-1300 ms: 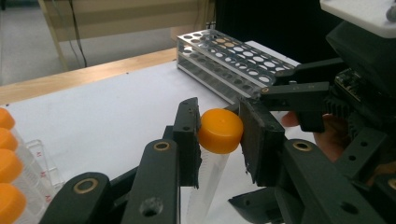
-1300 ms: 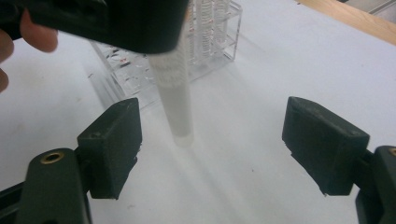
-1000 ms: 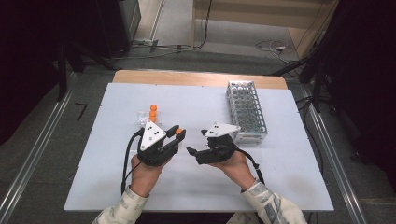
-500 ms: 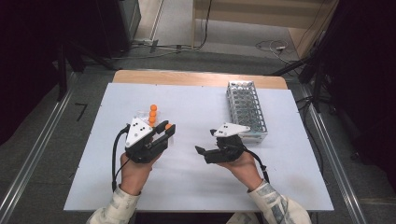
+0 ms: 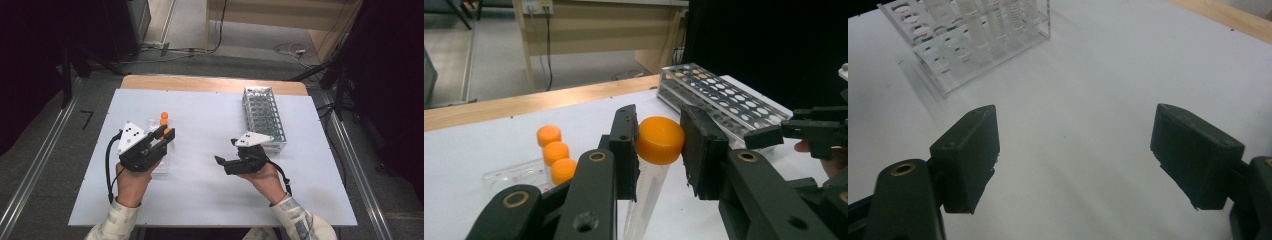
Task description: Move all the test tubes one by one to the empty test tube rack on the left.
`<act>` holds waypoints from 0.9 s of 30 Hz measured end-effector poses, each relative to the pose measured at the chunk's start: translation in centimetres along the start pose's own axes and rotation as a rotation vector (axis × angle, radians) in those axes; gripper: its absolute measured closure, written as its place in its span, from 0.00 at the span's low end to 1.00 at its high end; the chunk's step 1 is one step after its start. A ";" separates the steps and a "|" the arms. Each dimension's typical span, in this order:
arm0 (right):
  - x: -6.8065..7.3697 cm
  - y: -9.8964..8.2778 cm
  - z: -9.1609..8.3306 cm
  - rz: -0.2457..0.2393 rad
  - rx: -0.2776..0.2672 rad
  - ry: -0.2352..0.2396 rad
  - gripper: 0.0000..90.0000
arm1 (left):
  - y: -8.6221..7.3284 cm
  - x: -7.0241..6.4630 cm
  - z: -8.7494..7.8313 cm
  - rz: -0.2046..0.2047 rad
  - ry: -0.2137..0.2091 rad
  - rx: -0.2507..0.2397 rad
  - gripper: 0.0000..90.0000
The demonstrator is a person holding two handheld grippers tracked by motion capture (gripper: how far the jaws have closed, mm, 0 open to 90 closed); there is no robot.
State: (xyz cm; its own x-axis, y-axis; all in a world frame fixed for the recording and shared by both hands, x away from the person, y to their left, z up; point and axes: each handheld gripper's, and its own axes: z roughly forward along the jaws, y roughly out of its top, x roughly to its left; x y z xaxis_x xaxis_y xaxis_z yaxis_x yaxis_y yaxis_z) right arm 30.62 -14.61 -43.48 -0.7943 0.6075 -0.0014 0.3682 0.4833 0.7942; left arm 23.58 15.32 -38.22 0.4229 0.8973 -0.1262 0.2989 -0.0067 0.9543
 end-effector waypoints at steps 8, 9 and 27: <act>-0.2 -0.2 -0.1 0.004 0.004 -0.005 0.21 | -0.2 1.1 -0.4 -0.009 0.038 0.004 0.77; -0.3 -0.2 -0.1 0.005 0.005 -0.005 0.21 | -0.3 1.1 -0.4 -0.007 0.043 0.006 0.77; -0.1 -0.2 0.0 0.000 0.010 -0.001 0.21 | -1.8 2.0 -0.1 -0.026 0.103 0.023 0.77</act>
State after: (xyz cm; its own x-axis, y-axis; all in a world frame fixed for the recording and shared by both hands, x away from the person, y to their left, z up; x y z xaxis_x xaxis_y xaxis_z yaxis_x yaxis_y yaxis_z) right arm 30.66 -14.79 -43.68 -0.7938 0.6082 -0.0016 0.3732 0.4891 0.7883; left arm 23.82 17.17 -40.14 0.3246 0.9381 -0.1209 0.3288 0.0079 0.9444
